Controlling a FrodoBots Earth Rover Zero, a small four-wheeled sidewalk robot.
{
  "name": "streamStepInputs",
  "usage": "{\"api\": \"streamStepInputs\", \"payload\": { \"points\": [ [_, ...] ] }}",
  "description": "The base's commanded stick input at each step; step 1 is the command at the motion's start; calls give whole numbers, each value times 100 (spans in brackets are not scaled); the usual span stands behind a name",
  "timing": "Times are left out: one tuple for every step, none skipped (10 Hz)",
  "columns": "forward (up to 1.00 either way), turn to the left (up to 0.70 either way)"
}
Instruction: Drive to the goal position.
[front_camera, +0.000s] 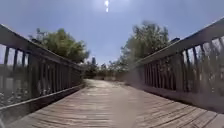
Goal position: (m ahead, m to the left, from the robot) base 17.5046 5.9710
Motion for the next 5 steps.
{"api": "streamStepInputs", "payload": {
  "points": [
    [70, 0],
    [70, 0],
    [70, 0],
    [70, 0],
    [70, 6]
  ]
}}
